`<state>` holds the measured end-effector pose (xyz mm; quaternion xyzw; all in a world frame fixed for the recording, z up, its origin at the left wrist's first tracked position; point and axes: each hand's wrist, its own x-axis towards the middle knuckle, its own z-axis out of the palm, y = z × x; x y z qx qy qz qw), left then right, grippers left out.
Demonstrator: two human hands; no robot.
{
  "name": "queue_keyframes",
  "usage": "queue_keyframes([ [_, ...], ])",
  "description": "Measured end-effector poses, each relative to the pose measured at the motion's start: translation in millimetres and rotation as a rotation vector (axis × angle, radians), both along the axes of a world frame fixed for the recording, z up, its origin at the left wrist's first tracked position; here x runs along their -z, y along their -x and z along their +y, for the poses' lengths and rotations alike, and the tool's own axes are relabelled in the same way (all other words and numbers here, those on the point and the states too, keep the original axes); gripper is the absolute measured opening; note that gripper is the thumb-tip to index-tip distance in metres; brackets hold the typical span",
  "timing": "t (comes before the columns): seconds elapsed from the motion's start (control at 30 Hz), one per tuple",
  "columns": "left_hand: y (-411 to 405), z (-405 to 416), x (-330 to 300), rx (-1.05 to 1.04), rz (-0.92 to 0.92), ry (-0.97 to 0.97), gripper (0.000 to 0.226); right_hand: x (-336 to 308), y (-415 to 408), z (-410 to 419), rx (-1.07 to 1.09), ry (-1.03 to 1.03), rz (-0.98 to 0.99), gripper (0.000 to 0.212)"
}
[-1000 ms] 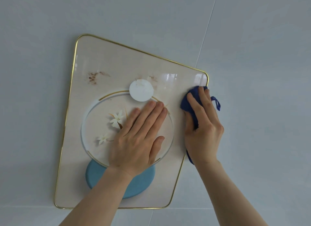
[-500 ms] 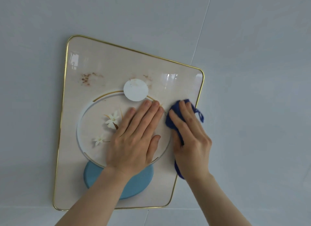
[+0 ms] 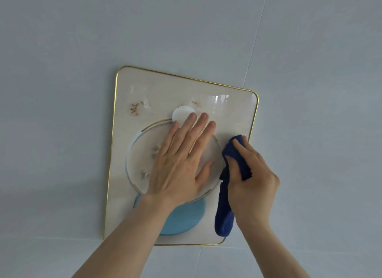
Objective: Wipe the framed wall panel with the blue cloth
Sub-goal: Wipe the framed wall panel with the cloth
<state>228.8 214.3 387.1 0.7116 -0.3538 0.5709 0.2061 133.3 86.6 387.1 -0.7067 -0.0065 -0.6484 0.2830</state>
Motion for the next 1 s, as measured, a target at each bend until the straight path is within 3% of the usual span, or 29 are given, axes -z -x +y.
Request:
queue_keyframes([
  [0.13,-12.5,29.6,-31.6,-0.043,0.06,0.08,0.102,-31.5,-13.7,20.6,0.026,0.202,-0.044,0.039],
  [0.33,-30.1,44.8,-46.3,-0.124,0.112,-0.007,0.132,-50.1,-47.8,14.8,0.1,0.456,-0.006,0.033],
  [0.6,-33.2,45.6,-47.8,-0.15,0.029,0.062,0.109,-67.2,-68.3,37.9,0.046,0.615,-0.016,0.028],
  [0.8,-34.0,43.7,-47.9,-0.034,0.016,0.159,0.09,-67.8,-69.3,53.8,-0.048,0.561,-0.027,0.021],
  [1.0,-35.8,46.7,-48.2,-0.075,0.029,0.121,0.087,-63.0,-71.7,53.9,0.06,0.662,-0.018,0.01],
])
